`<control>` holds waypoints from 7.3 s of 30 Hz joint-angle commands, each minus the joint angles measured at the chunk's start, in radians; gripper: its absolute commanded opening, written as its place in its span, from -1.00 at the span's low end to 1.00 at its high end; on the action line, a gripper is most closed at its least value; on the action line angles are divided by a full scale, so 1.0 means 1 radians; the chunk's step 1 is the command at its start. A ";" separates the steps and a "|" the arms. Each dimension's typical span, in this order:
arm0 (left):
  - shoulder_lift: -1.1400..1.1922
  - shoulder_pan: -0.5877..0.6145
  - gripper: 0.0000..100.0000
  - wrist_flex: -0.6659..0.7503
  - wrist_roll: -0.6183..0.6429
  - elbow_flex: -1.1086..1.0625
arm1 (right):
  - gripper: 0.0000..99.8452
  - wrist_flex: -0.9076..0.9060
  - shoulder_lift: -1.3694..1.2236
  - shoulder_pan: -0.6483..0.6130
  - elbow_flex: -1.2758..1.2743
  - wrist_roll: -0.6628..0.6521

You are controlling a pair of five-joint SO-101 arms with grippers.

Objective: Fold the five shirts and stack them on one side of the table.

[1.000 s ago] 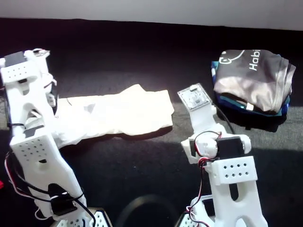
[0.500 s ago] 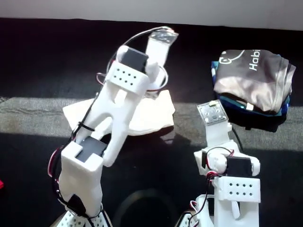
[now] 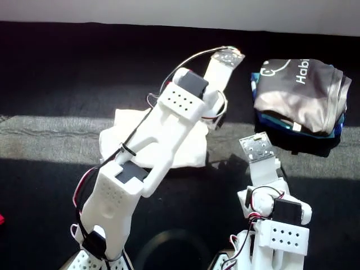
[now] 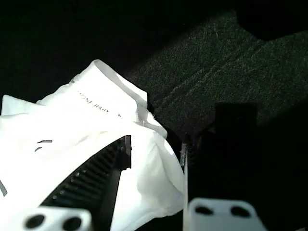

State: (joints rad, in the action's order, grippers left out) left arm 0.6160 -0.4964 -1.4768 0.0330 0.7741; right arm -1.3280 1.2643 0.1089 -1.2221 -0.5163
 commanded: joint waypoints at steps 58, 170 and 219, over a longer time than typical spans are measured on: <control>-0.447 1.099 -0.69 -0.296 -0.345 -0.183 | -0.97 0.390 -1.632 -0.429 1.491 0.183; 0.206 0.426 -0.69 0.193 -0.130 -0.050 | -0.87 0.119 -1.400 -0.484 1.095 0.483; -0.226 0.865 -0.69 -0.262 -0.203 -0.056 | -0.15 0.010 -2.074 -0.529 1.801 0.700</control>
State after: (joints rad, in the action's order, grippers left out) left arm 0.4457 0.3552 -1.7377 -0.1634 0.7066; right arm -1.2758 -0.7580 -0.4112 0.5102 0.1788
